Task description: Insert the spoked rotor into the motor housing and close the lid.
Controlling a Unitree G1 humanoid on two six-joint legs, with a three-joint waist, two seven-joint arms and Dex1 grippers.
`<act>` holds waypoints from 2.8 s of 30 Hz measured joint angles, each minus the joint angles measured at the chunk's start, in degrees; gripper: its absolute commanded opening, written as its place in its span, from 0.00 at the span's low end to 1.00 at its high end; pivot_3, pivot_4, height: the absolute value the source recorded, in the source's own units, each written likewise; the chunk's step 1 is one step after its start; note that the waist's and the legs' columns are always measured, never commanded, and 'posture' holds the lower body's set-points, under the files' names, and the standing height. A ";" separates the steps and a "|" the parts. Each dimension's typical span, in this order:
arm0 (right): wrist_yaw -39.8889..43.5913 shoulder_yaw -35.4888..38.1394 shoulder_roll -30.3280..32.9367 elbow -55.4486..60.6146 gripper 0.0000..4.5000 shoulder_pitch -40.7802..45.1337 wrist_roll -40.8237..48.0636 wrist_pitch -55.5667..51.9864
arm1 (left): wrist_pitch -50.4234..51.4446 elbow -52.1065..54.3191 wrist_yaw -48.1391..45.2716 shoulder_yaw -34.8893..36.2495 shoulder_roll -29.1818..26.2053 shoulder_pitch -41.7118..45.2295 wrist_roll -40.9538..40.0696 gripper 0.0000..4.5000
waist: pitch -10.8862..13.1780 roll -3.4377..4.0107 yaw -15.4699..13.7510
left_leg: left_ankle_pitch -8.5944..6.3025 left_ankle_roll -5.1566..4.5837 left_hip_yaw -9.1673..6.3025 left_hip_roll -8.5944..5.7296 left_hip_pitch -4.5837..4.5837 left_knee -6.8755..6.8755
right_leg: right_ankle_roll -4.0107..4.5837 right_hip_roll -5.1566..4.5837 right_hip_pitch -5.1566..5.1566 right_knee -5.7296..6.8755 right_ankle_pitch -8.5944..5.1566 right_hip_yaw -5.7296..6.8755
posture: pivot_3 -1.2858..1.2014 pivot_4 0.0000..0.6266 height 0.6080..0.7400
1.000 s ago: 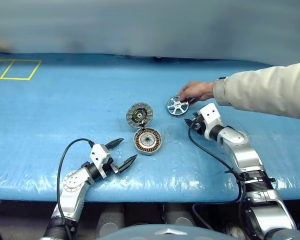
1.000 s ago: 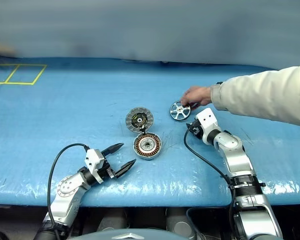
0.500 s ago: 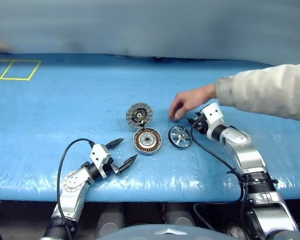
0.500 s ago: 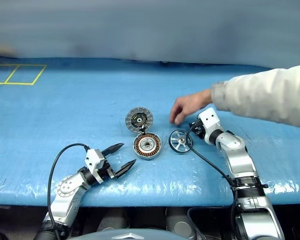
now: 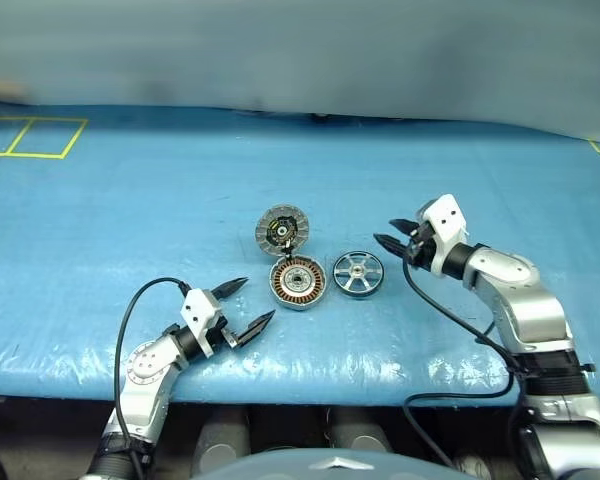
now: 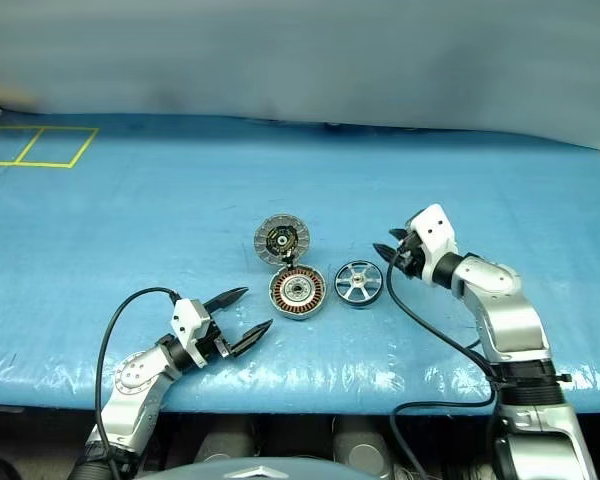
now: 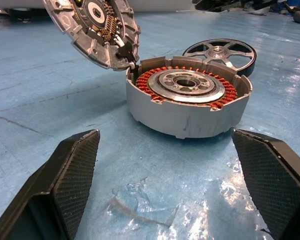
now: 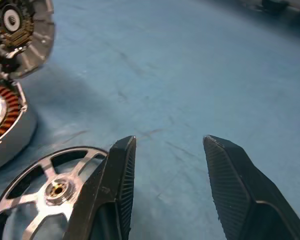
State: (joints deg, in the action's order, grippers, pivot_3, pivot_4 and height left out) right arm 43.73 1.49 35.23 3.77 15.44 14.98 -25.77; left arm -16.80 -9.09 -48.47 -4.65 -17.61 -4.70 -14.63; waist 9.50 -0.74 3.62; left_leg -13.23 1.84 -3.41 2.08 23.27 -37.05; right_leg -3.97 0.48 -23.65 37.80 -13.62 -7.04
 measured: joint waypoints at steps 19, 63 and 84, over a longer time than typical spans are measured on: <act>7.95 -10.72 9.48 3.15 0.49 0.19 -8.27 0.88 | 0.05 -0.09 0.86 -0.25 0.29 -0.18 0.04 1.00 | 0.00 0.00 0.22 | 0.00 0.00 0.03 0.01 -0.05 -0.02 | 0.00 0.01 0.00 0.02 0.00 0.00 | 0.52 0.24 1.00; 13.84 -10.76 -2.79 5.03 0.01 1.24 5.50 -2.15 | -0.28 -1.96 -3.55 0.07 0.05 1.04 -2.09 1.00 | 0.01 0.01 0.21 | 0.00 0.01 0.02 0.01 -0.11 -0.03 | 0.00 0.01 0.09 0.04 0.01 0.00 | 0.52 0.24 1.00; 16.41 -15.72 -4.17 -3.55 0.01 5.64 -0.11 2.77 | -1.02 -2.44 -4.16 0.04 0.22 1.32 -2.02 1.00 | 0.01 0.01 0.19 | 0.00 0.00 0.01 0.02 -0.10 -0.02 | -0.01 0.02 0.07 0.05 0.01 0.01 | 0.52 0.24 1.00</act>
State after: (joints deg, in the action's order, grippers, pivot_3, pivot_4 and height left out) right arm 60.14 -14.23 31.07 0.21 21.08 14.87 -23.00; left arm -17.82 -11.53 -52.62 -4.61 -17.39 -3.38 -16.65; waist 9.50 -0.73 3.81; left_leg -13.23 1.84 -3.40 2.09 23.17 -37.07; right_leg -3.99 0.51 -23.58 37.85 -13.60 -7.03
